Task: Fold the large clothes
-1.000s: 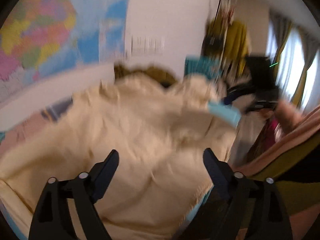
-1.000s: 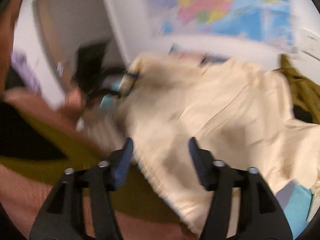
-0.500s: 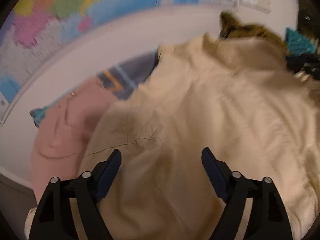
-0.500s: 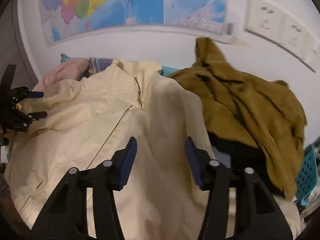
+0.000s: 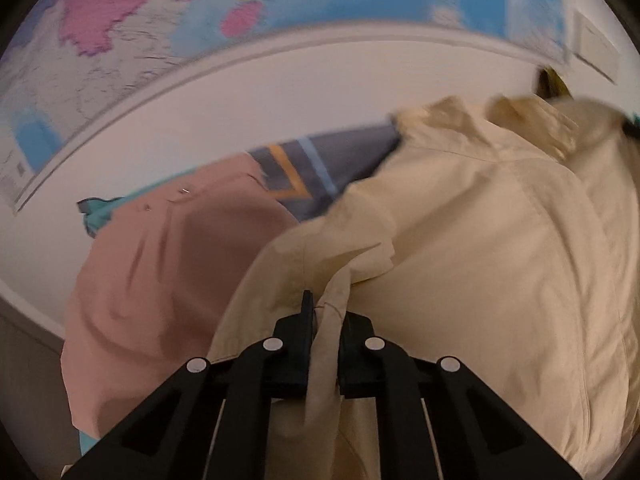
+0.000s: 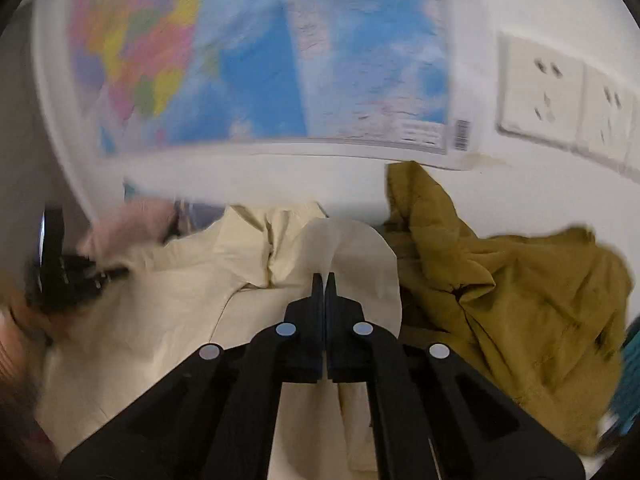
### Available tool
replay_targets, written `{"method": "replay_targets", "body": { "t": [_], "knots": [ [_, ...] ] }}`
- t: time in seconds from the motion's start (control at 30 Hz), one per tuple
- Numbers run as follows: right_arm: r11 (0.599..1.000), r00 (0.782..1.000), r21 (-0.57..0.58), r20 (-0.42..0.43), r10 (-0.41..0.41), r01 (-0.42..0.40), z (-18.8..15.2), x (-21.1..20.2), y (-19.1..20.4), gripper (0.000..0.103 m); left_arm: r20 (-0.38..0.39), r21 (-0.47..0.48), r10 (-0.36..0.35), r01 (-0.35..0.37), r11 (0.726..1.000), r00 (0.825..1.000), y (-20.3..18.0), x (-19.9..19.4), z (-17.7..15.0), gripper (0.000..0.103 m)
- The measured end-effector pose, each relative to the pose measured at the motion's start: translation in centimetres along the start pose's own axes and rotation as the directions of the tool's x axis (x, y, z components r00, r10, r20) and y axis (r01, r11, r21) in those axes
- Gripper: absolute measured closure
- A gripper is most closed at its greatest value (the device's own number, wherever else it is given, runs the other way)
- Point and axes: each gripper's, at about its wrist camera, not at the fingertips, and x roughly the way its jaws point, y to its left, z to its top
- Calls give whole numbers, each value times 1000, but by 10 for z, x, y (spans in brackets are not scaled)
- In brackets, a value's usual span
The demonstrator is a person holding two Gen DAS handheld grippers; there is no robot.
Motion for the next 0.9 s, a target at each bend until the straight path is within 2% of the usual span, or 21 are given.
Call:
{"method": "replay_targets", "body": {
  "t": [0.03, 0.1, 0.13, 0.17, 0.2, 0.23, 0.27, 0.3, 0.33, 0.4, 0.47, 0.5, 0.57, 0.67, 0.73, 0.77, 0.83, 0.9],
  "knots": [
    [1000, 1000, -6, -23, -13, 13, -3, 9, -1, 102, 1, -3, 4, -4, 1000, 1000, 1, 3, 2, 95],
    [1000, 997, 30, -81, 9, -7, -11, 27, -9, 102, -16, 3, 19, -19, 1000, 1000, -1, 13, 2, 93],
    [999, 996, 41, -83, 18, -14, -13, 29, -10, 102, -22, 21, 41, -40, 999, 999, -4, 19, -1, 92],
    [999, 997, 46, -75, 32, -29, -14, 24, -11, 98, -24, 31, 49, -48, 998, 999, -7, 22, -2, 90],
    [998, 997, 46, -68, 35, -32, -14, 16, -11, 88, -27, 43, 64, -62, 997, 998, -9, 25, -4, 88],
    [999, 998, 42, -48, 29, -27, -14, 1, -11, 80, -26, 46, 64, -63, 997, 998, -10, 24, -5, 88],
    [999, 999, 37, -16, 31, -31, -16, -14, -11, 65, -22, 45, 61, -60, 997, 998, -10, 21, -5, 88],
    [999, 999, 33, 22, 35, -36, -17, -33, -12, 58, -14, 32, 40, -40, 999, 999, -8, 14, -5, 85],
    [999, 997, 43, 75, 27, -30, -22, -62, -18, 56, -7, 23, 23, -23, 999, 1000, -8, 7, -7, 81],
    [993, 990, 109, 138, 18, -33, -38, -109, -37, 40, 36, 10, -37, 37, 999, 999, -8, -17, -9, 59],
    [981, 986, 189, 167, 19, -51, -64, -144, -57, 37, 71, 27, -66, 65, 998, 995, -15, -34, -11, 56],
    [968, 985, 241, 173, 25, -67, -83, -162, -71, 37, 91, 45, -92, 89, 995, 992, -22, -47, -12, 50],
    [935, 983, 338, 176, 46, -104, -116, -181, -92, 32, 117, 70, -133, 125, 990, 984, -34, -63, -16, 47],
    [853, 982, 492, 160, 104, -170, -178, -197, -120, 30, 133, 120, -229, 214, 970, 964, -63, -85, -21, 41],
    [811, 989, 567, 112, 96, -143, -214, -192, -131, 29, 125, 149, -283, 264, 953, 951, -85, -94, -22, 40],
    [777, 991, 614, 99, 95, -136, -230, -187, -139, 29, 115, 177, -313, 290, 940, 943, -99, -96, -22, 39],
    [717, 987, 678, 121, 107, -161, -246, -173, -151, 29, 117, 215, -320, 291, 932, 940, -122, -100, -22, 36],
    [687, 985, 707, 143, 96, -170, -254, -165, -160, 27, 102, 250, -347, 313, 916, 932, -144, -101, -19, 35]
  ]
}}
